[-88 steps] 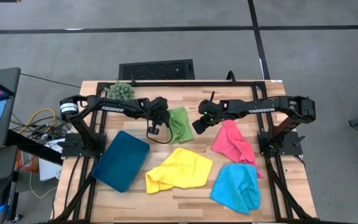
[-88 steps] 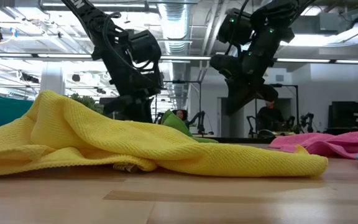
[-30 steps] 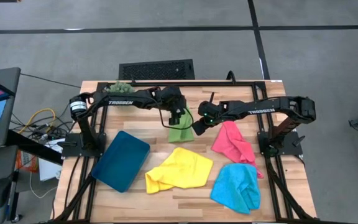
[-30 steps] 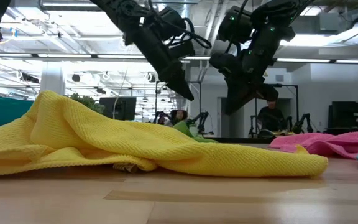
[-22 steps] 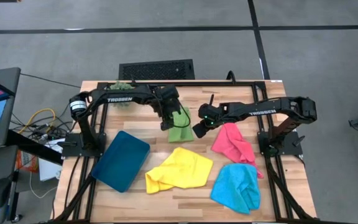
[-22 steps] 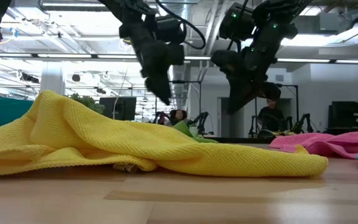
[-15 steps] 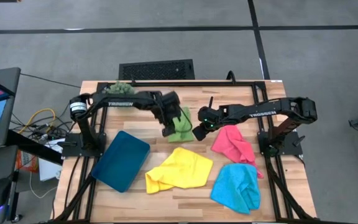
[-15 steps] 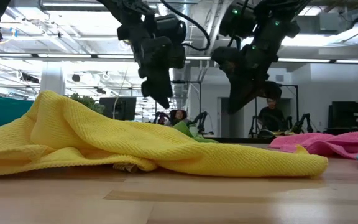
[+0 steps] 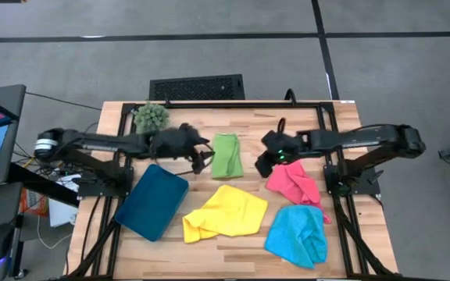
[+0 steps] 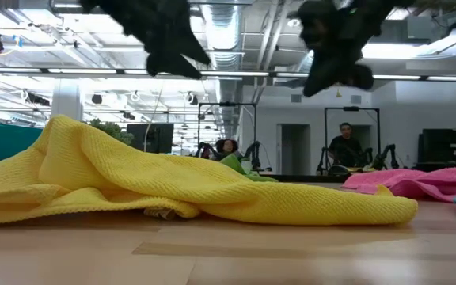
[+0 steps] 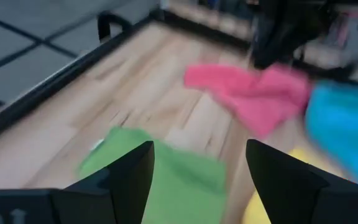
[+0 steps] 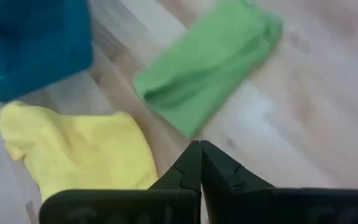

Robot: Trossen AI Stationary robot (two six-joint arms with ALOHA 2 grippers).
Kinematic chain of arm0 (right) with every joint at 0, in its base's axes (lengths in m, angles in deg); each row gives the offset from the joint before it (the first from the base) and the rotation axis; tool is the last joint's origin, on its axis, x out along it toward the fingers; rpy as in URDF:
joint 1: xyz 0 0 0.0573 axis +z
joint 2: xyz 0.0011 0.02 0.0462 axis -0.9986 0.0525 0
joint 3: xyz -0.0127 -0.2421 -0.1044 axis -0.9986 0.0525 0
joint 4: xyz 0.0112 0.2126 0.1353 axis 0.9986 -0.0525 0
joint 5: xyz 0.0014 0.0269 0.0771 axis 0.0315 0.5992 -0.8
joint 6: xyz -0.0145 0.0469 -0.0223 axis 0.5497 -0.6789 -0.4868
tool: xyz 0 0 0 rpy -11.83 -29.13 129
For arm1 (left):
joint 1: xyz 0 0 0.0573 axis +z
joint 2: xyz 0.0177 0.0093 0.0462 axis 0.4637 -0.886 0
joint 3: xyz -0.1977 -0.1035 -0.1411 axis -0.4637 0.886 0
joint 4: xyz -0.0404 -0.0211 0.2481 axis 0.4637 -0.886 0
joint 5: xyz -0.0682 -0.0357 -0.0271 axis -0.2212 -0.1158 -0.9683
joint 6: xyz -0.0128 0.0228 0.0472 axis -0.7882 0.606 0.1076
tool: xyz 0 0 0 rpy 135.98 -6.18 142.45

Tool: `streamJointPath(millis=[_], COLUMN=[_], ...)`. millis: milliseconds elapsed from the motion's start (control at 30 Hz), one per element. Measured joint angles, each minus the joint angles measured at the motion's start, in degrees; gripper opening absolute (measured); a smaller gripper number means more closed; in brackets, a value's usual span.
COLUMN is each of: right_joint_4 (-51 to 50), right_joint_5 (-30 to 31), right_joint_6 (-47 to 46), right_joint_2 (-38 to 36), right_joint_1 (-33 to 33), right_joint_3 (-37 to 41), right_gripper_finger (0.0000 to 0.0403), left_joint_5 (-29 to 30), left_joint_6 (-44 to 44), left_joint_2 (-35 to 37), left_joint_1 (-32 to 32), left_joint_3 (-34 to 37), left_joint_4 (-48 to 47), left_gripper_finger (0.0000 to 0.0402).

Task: Fold microfiber towels
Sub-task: Fold the green microfiber towel

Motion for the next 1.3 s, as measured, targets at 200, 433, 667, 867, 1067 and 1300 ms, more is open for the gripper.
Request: streamJointPath(millis=[200,433,667,867,1067,1300], right_joint_4=[-2.43,-2.16,-2.49,-1.65,-0.71,-0.28], right_joint_5=[-5.80,-15.80,-19.71,-19.83,-19.96,-20.02], right_joint_6=[13.26,21.14,21.90,21.18,19.21,17.94], right_joint_2=[-7.77,-14.80,-18.74,-21.62,-22.82,-22.80], right_joint_1=[-7.01,-16.47,-18.61,-18.65,-18.64,-18.65], right_joint_3=[1.71,7.50,11.51,14.84,17.05,17.05], right_gripper_finger=[0.0027,0.0027,0.0027,0.0027,0.0027,0.0027], left_joint_5=[8.27,10.78,12.75,18.44,16.78,21.31], left_joint_6=[-12.87,-7.53,-10.56,-12.29,-8.88,-12.68], left_joint_2=[-5.09,-24.30,-32.98,-32.08,-36.34,-36.73], left_joint_1=[-6.72,-11.54,-11.91,-13.67,-15.84,-15.02], left_joint_3=[9.62,-7.89,-19.67,-20.59,-20.64,-20.65], left_joint_4=[16.89,8.37,-8.31,-15.77,-13.14,-16.76], left_gripper_finger=[0.0247,0.0247,0.0247,0.0247,0.0247,0.0247])
